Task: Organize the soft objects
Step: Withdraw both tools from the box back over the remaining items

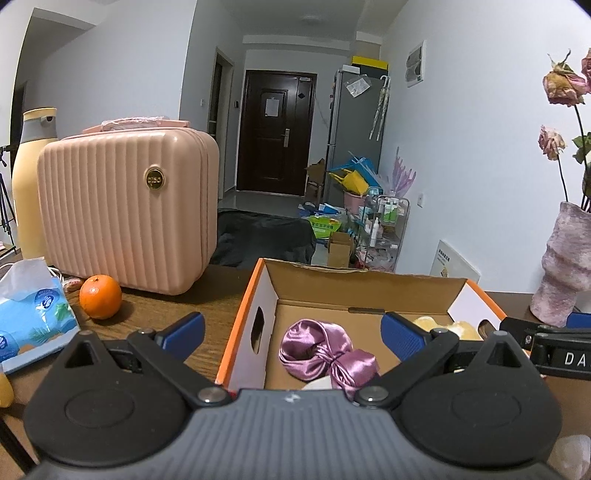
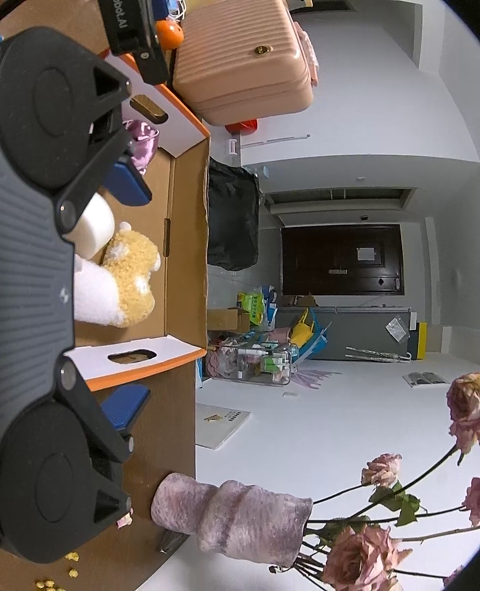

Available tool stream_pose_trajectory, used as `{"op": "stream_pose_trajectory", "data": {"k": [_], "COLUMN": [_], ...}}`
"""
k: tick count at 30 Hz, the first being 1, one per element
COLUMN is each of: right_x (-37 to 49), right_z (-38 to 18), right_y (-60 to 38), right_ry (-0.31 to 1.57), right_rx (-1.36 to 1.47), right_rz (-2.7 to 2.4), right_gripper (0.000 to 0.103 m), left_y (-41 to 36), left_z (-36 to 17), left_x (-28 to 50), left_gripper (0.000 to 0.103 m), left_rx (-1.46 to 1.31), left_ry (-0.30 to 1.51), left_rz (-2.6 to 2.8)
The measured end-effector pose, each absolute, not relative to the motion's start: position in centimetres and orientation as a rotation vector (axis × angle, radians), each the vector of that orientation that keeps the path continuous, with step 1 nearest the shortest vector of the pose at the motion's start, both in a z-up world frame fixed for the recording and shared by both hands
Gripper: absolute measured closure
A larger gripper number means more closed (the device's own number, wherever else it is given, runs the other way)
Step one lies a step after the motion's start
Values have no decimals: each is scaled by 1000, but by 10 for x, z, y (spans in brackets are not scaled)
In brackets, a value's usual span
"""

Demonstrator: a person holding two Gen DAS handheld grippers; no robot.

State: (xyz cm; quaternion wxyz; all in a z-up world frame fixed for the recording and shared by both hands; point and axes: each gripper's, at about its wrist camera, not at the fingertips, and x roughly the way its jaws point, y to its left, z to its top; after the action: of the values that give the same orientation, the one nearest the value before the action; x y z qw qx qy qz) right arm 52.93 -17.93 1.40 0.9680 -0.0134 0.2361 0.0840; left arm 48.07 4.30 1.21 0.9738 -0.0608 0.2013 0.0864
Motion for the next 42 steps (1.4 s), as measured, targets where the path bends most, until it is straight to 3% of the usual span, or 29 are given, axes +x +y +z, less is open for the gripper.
{"op": "stream_pose_trajectory", "data": {"k": [42], "right_x": [410], "right_z": [0], "right_y": [-204], "right_ry": [465], "right_rx": [-1], "right_rz": [183], "right_gripper": [0], "left_y": [27], "left_z": [10], "left_x": [372], "left_gripper": [0], "left_rx": [-123], "left_ry": [423], "left_rz": [140]}}
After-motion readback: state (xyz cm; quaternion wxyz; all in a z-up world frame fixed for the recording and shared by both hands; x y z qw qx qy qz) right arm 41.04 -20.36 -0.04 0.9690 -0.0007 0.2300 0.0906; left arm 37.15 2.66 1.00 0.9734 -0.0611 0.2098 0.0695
